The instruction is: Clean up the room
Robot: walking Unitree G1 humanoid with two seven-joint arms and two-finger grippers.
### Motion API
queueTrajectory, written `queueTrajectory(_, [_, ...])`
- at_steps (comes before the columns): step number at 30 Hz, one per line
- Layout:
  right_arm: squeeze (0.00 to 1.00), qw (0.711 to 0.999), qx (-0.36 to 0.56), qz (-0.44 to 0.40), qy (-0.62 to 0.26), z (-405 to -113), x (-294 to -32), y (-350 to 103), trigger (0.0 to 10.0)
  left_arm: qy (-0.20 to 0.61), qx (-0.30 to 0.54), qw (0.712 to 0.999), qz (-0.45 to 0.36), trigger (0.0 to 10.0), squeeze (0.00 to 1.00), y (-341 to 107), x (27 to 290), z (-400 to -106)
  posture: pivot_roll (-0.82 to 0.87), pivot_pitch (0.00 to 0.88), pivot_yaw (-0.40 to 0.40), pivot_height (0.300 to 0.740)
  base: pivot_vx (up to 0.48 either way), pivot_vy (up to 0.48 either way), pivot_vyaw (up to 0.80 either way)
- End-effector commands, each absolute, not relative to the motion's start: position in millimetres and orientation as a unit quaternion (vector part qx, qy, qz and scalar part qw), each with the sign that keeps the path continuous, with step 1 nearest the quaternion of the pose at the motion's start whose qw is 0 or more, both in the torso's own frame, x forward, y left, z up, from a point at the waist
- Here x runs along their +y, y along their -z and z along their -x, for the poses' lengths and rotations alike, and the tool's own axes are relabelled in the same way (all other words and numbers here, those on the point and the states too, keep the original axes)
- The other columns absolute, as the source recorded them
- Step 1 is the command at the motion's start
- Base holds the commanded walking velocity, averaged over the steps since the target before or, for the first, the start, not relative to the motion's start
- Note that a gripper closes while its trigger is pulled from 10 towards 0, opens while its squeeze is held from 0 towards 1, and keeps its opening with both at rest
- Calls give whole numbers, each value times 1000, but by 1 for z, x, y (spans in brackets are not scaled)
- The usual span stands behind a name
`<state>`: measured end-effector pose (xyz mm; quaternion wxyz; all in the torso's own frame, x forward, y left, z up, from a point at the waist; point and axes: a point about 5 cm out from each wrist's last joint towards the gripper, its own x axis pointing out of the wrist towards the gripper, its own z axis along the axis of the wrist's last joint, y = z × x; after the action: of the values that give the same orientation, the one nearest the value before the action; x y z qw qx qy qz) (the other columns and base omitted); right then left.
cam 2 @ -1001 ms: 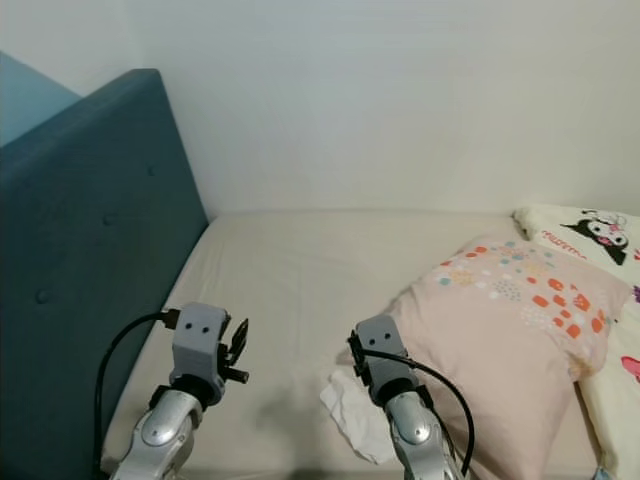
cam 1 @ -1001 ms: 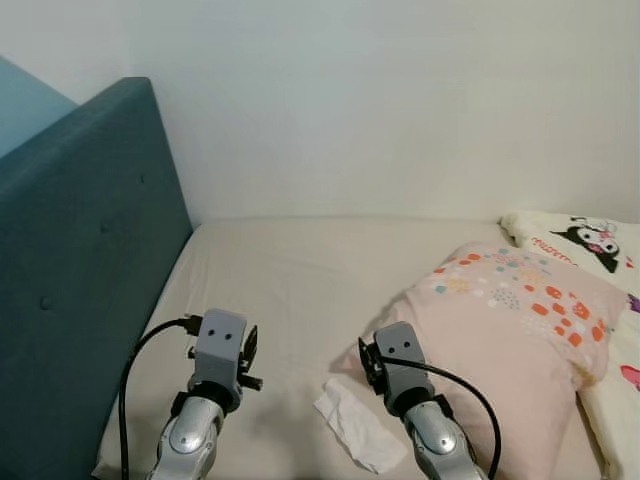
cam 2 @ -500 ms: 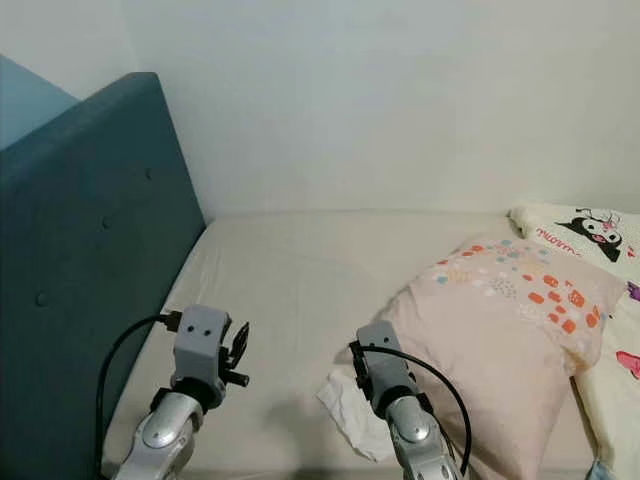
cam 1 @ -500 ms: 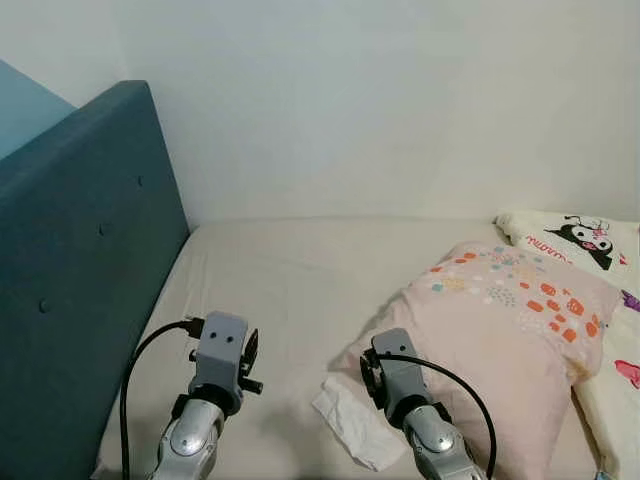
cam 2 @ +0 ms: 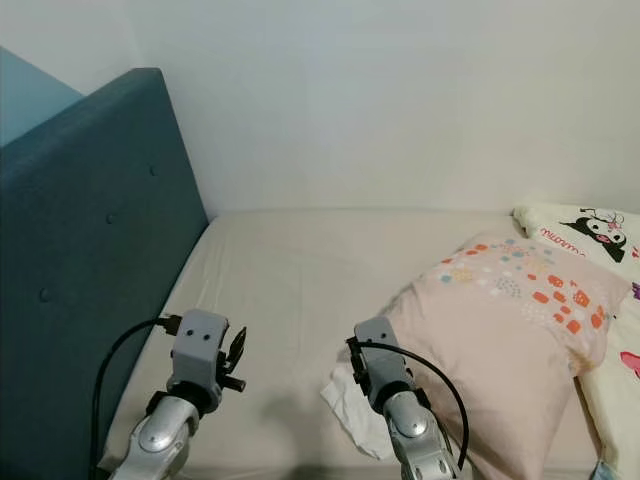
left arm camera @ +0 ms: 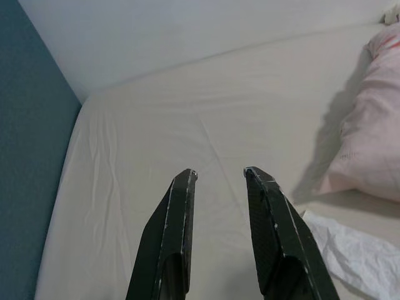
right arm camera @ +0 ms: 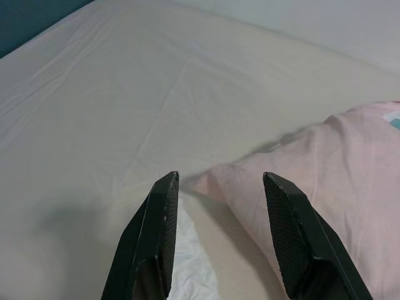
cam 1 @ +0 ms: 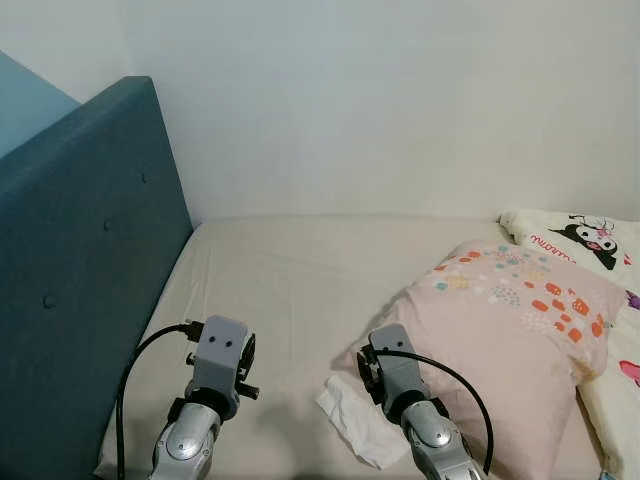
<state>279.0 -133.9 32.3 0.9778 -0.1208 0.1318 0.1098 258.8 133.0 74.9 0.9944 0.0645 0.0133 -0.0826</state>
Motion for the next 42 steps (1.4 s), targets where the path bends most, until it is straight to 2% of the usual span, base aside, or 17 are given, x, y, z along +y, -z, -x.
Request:
queueTrajectory(1, [0, 979, 127, 117, -107, -278, -134, -33, 10000, 84, 24, 994, -71, 10000, 0, -70, 136, -257, 59, 9, -13, 670, 0, 0, 0])
queueTrajectory(11, [0, 980, 125, 116, -105, -278, -135, -34, 10000, 86, 22, 994, -71, 10000, 0, -72, 135, -259, 59, 11, -10, 626, 0, 0, 0])
queueTrajectory(30, [0, 981, 127, 109, -95, -278, -136, -34, 10000, 104, 20, 992, -75, 10000, 0, -74, 130, -259, 64, 15, -3, 626, 0, 0, 0])
queueTrajectory(42, [0, 982, 129, 104, -94, -277, -135, -33, 10000, 110, 23, 991, -77, 10000, 0, -72, 130, -258, 65, 17, -1, 593, 0, 0, 0])
